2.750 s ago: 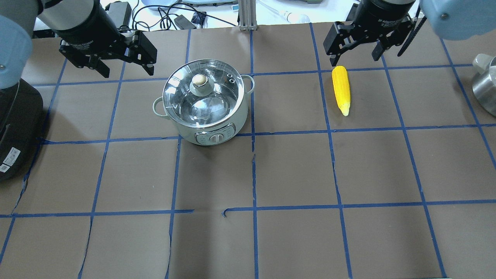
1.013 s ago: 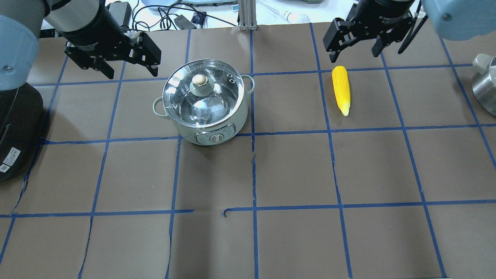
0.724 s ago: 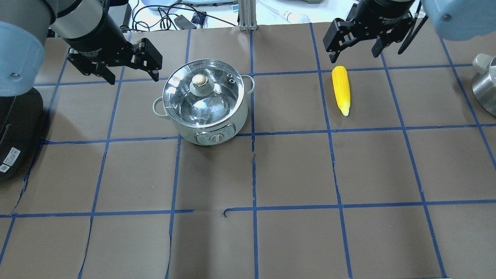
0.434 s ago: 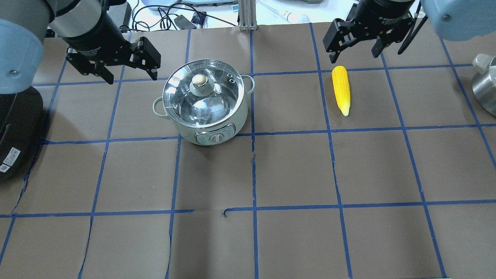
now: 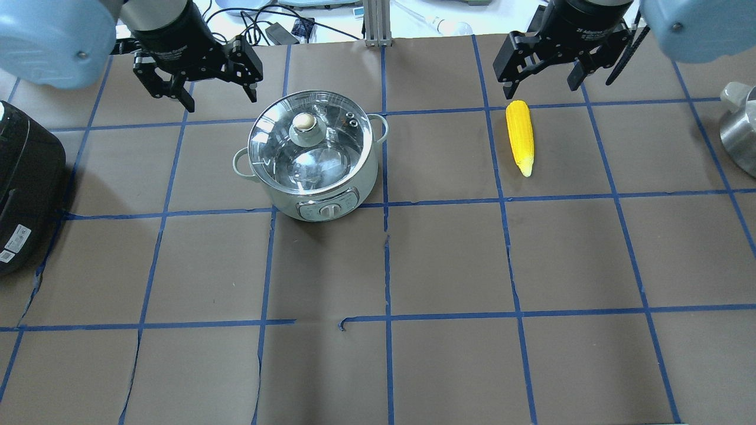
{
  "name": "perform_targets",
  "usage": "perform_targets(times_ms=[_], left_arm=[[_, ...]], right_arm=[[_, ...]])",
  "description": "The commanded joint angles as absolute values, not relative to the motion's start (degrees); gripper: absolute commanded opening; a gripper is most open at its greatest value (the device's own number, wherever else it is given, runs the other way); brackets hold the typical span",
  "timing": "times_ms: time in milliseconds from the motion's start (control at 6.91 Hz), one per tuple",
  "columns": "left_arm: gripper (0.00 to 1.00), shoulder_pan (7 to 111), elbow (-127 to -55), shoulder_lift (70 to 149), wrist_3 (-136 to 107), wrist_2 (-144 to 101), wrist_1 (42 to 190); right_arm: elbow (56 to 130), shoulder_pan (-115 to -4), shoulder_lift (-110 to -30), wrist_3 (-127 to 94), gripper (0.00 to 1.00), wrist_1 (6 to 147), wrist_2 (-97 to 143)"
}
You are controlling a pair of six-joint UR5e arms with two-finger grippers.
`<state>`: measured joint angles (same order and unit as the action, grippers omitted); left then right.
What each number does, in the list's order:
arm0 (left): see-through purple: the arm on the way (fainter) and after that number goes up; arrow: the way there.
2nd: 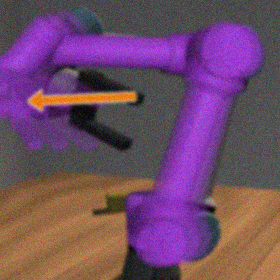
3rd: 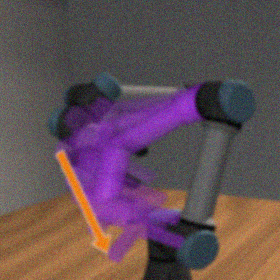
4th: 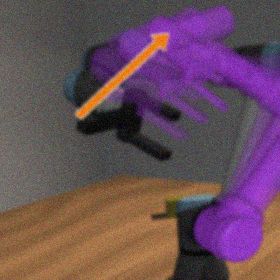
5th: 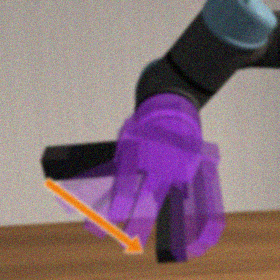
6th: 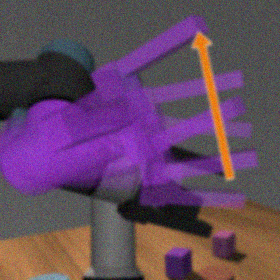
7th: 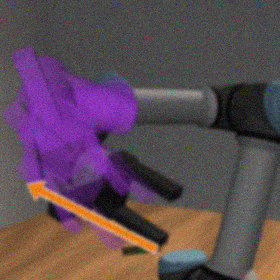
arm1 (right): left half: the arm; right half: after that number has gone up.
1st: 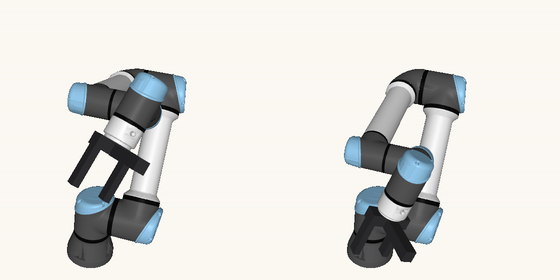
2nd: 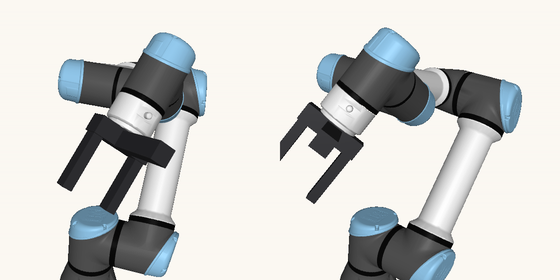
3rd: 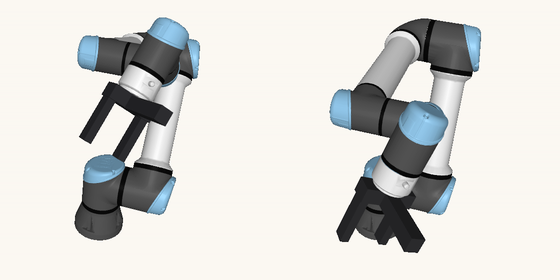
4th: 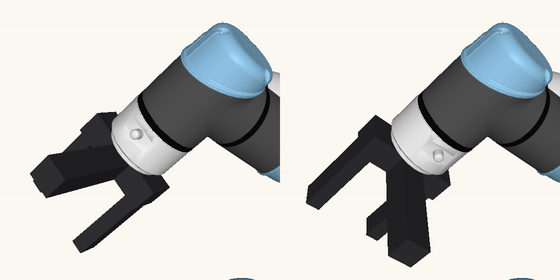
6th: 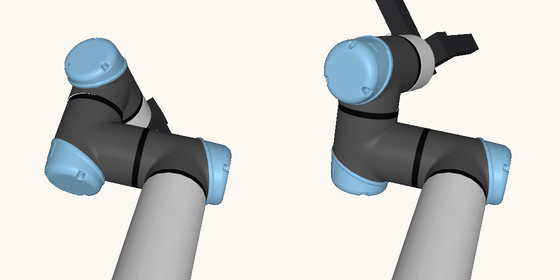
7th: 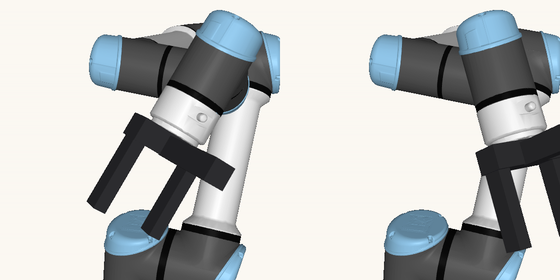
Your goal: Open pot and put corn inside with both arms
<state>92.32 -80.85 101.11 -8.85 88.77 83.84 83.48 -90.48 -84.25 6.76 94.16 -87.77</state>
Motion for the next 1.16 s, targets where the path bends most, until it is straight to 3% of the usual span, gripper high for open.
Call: perform_targets(times_ms=[0,289,1013], left_arm=[[1.0,97.09,-74.65,110.35,-12.02,89.03,80.61],[1.0,97.47,-73.65,114.25,-11.26,90.08,80.33],[1.0,97.56,-76.46,117.42,-9.67,89.65,77.44]], right_arm=[[85.06,-88.87,-83.76,6.94,1.0,94.66,-87.11],[85.87,-86.32,-81.58,6.33,1.0,98.14,-86.66],[88.77,-85.26,-60.51,6.85,1.0,124.22,-86.75]])
